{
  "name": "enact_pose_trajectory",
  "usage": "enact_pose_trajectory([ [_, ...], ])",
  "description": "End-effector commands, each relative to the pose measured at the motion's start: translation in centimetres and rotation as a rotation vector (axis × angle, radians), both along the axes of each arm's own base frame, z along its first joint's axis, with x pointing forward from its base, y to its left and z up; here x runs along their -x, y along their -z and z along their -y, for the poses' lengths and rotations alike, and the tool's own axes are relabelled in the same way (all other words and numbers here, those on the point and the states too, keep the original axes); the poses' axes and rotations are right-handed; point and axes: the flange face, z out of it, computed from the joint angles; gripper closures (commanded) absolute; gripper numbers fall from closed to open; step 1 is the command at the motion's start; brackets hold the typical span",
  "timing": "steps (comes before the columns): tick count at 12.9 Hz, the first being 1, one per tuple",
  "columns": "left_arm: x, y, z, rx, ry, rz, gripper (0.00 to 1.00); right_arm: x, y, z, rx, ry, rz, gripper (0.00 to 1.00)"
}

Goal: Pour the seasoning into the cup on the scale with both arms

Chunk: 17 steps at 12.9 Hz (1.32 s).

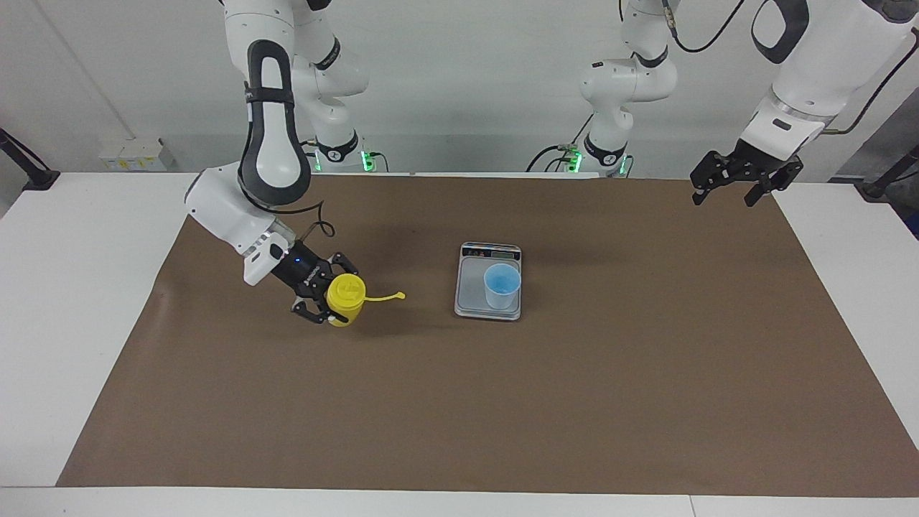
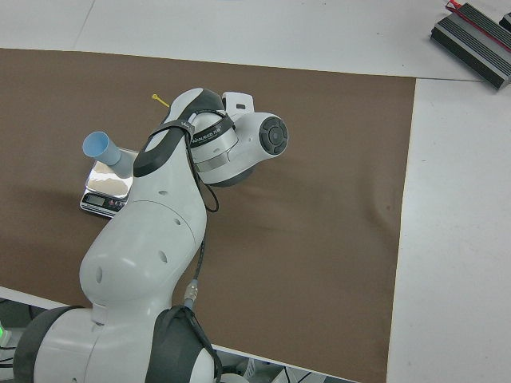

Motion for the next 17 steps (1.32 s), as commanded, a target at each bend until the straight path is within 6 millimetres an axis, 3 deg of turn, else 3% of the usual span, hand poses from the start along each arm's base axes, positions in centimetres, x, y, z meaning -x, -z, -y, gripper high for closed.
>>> enact_pose_trajectory([
  [1, 0.8, -0.1, -0.5, -0.010, 0.005, 0.002, 0.00, 1.1, 0.9, -0.3, -0.072, 0.043, 0.031, 1.00],
  [3, 0.8, -0.2, -0.5, -0.010, 0.007, 0.003, 0.00, 1.0, 1.9, 0.1, -0.128, 0.074, 0.073, 1.00],
  [4, 0.8, -0.2, -0.5, -0.010, 0.005, 0.003, 0.00, 1.4, 2.9, 0.1, -0.133, 0.063, 0.081, 0.90],
  [6, 0.8, -0.2, -0.5, -0.010, 0.005, 0.003, 0.00, 1.7, 3.1, 0.1, -0.150, 0.084, 0.083, 0.54],
  [7, 0.8, -0.2, -0.5, -0.010, 0.005, 0.003, 0.00, 1.7, 3.1, 0.1, -0.152, 0.084, 0.083, 0.15],
  [8, 0.8, -0.1, -0.5, -0.010, 0.005, 0.002, 0.00, 1.7, 3.1, 0.2, -0.153, 0.084, 0.084, 0.00],
  [17, 0.8, -0.2, -0.5, -0.010, 0.005, 0.003, 0.00, 3.1, 2.5, 1.2, -0.139, 0.085, 0.084, 0.00],
])
